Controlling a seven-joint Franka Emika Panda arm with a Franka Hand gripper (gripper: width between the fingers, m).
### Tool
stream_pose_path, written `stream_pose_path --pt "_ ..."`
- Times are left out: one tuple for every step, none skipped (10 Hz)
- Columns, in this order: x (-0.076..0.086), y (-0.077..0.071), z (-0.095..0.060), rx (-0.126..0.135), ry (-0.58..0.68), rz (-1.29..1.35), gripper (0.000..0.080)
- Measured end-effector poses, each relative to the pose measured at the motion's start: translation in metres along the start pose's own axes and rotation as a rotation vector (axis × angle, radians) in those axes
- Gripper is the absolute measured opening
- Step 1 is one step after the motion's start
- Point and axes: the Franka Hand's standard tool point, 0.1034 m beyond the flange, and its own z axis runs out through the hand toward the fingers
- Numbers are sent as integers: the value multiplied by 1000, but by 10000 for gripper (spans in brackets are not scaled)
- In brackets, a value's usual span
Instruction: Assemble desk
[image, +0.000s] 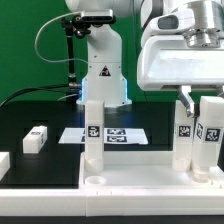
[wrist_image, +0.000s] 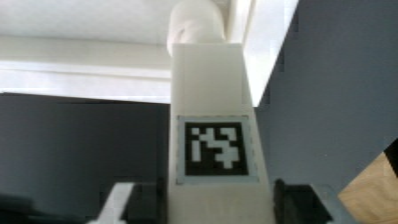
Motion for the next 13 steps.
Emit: stream_pose_path --pt "1 0 1 0 7 -1 284" --pt "2 0 1 0 16 -2 284" --pt "2 0 2 0 29 -4 284" --pt "3 1 2 -1 37 -5 284" --pt "2 1 4 -1 42 -6 284" --pt "-1 0 7 -2 39 -10 284" --pt "-1 0 8 -2 49 -10 284" --pt "-2 1 9 -3 52 -13 284" --pt "-4 1 10 -4 48 -17 284" --pt "-4 1 11 -4 54 -18 284" --pt "-6 1 12 -5 56 -19 284" --pt "-7 1 13 -6 55 -22 284" --pt "-7 1 13 -6 55 -23 284"
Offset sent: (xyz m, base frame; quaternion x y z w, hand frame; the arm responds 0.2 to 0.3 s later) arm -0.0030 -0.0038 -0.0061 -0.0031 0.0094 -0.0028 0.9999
